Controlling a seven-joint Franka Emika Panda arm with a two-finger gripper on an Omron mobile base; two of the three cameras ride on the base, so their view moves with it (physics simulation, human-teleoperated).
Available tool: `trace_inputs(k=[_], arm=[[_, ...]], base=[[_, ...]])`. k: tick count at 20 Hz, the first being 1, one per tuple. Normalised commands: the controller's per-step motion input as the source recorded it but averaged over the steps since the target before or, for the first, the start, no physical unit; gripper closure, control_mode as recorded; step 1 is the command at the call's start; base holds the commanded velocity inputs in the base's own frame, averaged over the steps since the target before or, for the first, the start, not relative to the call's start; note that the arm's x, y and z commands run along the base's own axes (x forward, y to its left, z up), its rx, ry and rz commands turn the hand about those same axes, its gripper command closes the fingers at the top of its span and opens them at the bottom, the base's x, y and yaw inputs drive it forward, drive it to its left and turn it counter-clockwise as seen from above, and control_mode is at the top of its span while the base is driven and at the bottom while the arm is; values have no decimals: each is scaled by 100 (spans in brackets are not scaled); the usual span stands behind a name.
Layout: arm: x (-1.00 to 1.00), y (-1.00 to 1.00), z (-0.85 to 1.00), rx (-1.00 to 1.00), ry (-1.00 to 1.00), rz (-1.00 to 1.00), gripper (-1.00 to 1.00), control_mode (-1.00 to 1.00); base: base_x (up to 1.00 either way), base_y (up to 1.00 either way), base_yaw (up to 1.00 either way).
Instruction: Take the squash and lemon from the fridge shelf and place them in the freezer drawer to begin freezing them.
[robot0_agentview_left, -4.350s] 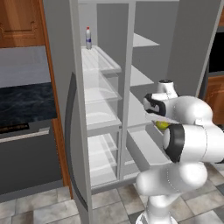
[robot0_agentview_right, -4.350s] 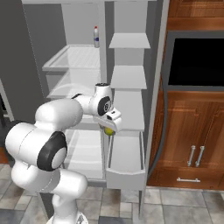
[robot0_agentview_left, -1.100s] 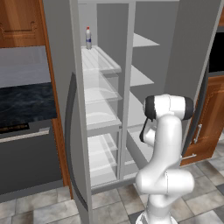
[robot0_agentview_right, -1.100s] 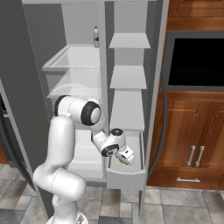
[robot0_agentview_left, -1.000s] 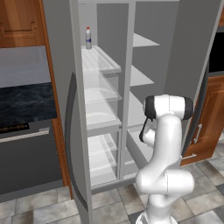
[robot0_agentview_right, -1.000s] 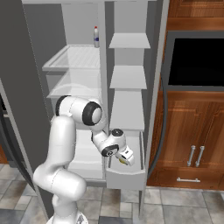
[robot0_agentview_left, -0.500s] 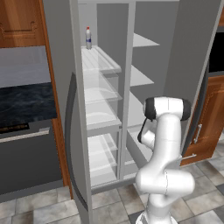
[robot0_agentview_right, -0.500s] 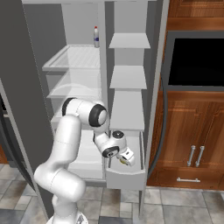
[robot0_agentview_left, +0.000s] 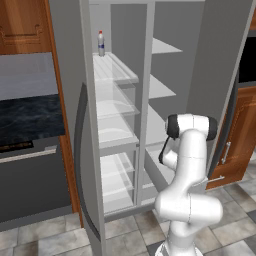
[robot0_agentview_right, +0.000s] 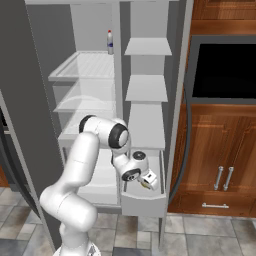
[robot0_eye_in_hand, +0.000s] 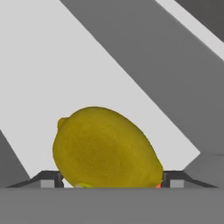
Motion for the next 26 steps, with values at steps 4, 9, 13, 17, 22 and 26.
trace_inputs(k=[4, 9, 13, 17, 22, 26], arm=[[20, -21, -21, 0, 0, 0, 100, -100], [22, -15, -25, 0, 0, 0, 100, -100], [33, -5, -36, 0, 0, 0, 100, -100], [33, -5, -31, 0, 0, 0, 100, -100], [13, 0, -10, 0, -1, 0, -100, -100], [0, 0, 0, 0, 0, 0, -100, -100]], base=[[0, 0, 0], [0, 0, 0], [0, 0, 0], [0, 0, 0], [0, 0, 0], [0, 0, 0]])
